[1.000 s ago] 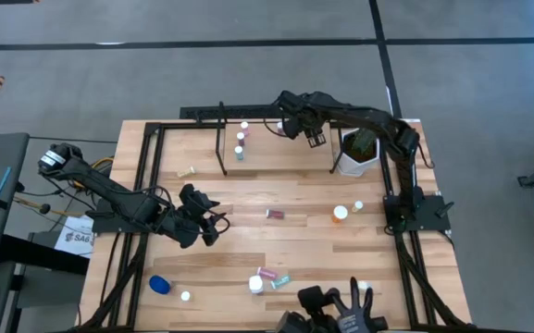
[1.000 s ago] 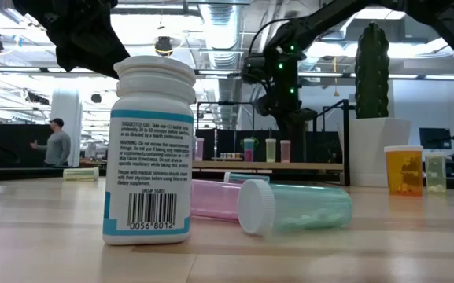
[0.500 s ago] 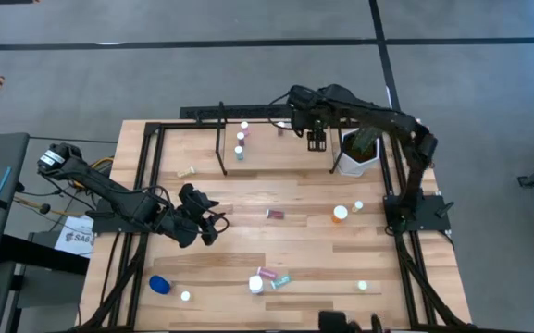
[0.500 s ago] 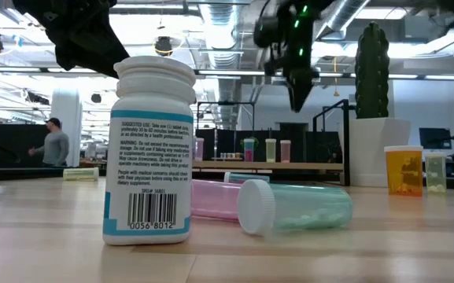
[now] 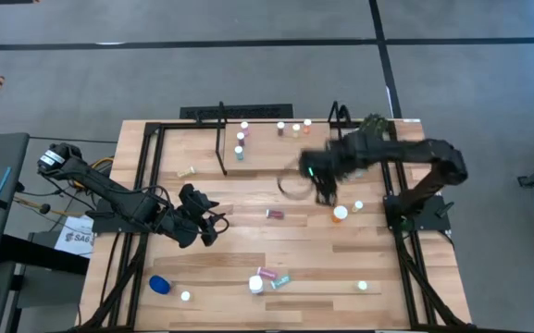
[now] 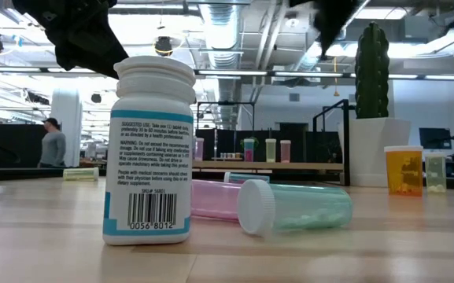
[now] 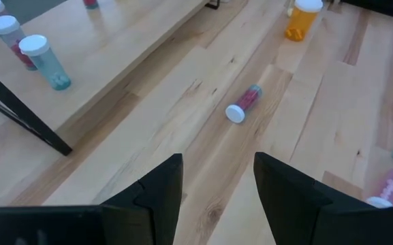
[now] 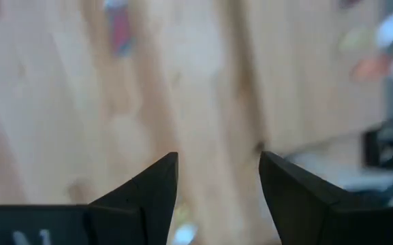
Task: Pick and place medicine bottles onto shelf by color
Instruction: Put the yellow pill bottle on the shelf
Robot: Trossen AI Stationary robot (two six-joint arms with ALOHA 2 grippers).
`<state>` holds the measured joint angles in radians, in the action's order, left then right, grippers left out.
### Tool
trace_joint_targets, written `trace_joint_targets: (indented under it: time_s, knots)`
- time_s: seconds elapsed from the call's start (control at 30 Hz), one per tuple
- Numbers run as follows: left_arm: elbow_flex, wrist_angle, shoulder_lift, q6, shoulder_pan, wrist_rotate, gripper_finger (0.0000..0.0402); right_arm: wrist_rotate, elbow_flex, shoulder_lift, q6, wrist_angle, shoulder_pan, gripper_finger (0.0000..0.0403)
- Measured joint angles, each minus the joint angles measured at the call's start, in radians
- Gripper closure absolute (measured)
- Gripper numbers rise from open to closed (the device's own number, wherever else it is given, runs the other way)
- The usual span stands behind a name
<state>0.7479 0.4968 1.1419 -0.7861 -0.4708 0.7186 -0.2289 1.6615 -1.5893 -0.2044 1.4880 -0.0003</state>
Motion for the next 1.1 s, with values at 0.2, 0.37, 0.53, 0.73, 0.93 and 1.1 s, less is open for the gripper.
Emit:
trace_joint_targets:
  time_s: [0.2,0.37,0.53,0.73,0.93,1.1]
  knots:
    - [0.0,-0.019,0.0,0.034,0.0,-0.004,0.0233,0.0,-0.28,0.135,-0.312,0.042,0.205,0.0177]
    - [0.0,-0.077,-0.005,0.084,0.001,0.005,0.0233,0.007,-0.457,0.224,-0.457,-0.038,0.33,0.0177]
    - [0.0,-0.119,-0.005,0.113,0.001,0.008,0.0233,0.005,-0.581,0.25,-0.527,-0.068,0.353,0.0178]
    - [0.0,-0.129,-0.005,0.113,0.001,0.003,0.0233,0.003,-0.71,0.249,-0.474,-0.121,0.349,0.0178]
    - [0.0,-0.13,-0.005,0.124,0.001,0.004,0.0233,0.003,-0.784,0.25,-0.392,-0.208,0.296,0.0178]
    - [0.0,-0.129,-0.005,0.123,0.001,0.004,0.0233,0.018,-0.83,0.261,-0.284,-0.264,0.202,0.0178]
